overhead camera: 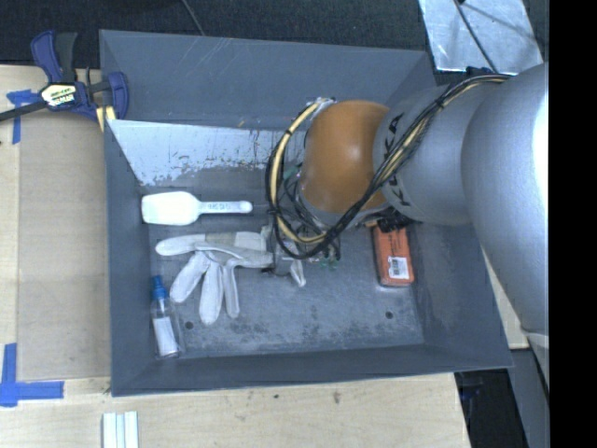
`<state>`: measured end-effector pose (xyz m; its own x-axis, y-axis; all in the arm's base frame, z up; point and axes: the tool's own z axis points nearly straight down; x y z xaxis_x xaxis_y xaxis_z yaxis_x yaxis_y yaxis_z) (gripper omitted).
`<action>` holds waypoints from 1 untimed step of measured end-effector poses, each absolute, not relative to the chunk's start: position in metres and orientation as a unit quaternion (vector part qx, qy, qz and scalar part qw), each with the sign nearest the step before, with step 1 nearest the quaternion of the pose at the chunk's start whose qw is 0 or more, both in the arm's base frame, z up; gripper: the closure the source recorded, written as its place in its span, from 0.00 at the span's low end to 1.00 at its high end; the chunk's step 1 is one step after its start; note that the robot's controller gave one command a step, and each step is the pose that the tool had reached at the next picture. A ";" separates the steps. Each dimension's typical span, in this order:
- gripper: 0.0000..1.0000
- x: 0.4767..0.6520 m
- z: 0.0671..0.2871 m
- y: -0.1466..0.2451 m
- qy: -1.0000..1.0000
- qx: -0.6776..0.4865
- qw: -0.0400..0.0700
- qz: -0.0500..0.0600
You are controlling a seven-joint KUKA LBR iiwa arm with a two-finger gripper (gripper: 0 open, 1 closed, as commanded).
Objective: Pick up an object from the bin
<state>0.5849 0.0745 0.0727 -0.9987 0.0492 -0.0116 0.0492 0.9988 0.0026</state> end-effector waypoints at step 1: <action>1.00 0.583 0.073 0.075 1.000 0.025 0.006 0.001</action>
Offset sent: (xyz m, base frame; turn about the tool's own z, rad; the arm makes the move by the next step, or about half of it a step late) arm -0.0002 -0.0001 0.0948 0.0000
